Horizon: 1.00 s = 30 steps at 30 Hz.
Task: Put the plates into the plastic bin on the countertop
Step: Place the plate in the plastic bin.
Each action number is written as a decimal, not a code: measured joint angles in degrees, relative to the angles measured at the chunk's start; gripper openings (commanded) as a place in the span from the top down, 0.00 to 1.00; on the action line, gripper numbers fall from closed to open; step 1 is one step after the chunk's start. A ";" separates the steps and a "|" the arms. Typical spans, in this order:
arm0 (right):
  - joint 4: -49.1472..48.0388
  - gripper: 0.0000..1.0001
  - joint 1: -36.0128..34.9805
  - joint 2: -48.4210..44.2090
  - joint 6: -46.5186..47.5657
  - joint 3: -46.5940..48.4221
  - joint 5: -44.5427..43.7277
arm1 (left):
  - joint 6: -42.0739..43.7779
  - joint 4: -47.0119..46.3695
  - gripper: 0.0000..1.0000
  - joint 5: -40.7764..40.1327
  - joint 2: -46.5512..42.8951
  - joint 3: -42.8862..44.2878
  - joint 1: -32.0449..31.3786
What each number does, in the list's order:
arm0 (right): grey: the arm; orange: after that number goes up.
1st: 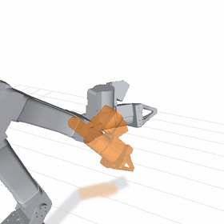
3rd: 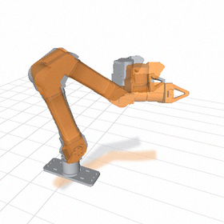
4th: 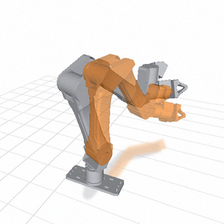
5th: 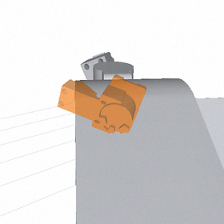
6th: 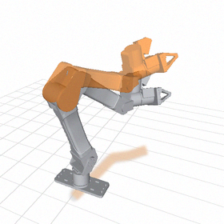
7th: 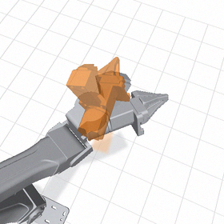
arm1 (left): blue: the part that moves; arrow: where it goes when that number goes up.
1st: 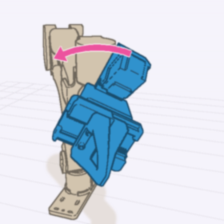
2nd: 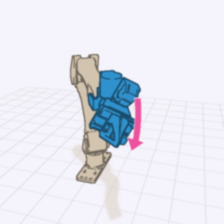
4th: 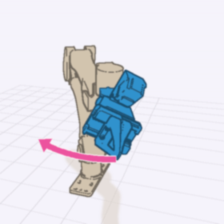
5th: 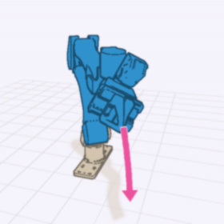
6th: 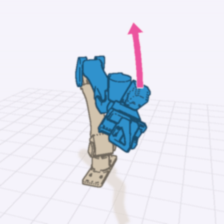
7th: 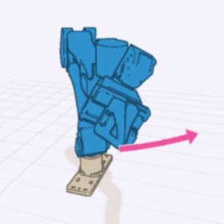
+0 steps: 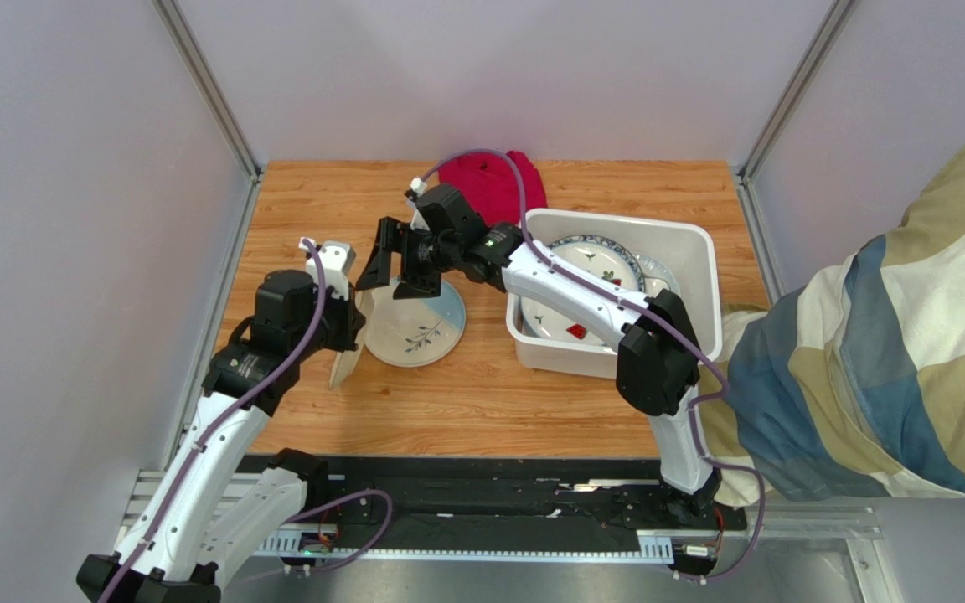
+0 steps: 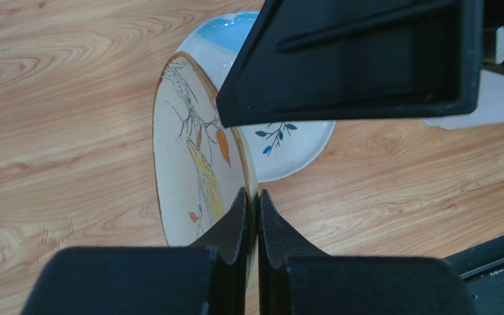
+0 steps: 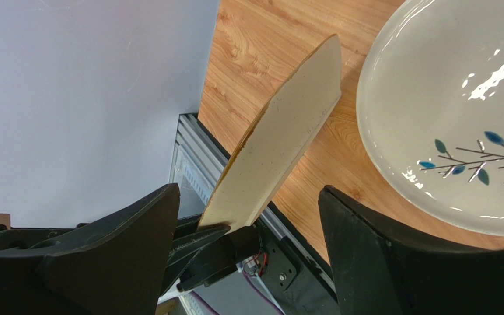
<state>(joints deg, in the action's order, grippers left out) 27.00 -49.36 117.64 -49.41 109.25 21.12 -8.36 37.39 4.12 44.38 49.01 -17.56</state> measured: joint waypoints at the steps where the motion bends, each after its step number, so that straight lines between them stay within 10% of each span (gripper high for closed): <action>1: -0.02 0.18 -0.33 0.20 -0.39 0.00 0.00 | 0.02 0.02 1.00 -0.02 0.00 0.00 -0.07; 30: -2.64 0.26 -3.78 4.02 -5.60 -2.27 -0.55 | 0.92 -0.39 1.00 -0.11 -0.26 -0.76 -1.60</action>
<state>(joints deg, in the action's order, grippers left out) 24.36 -53.15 121.67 -55.00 106.98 20.58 -7.44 36.99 4.01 44.12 48.25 -19.16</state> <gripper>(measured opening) 0.771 0.035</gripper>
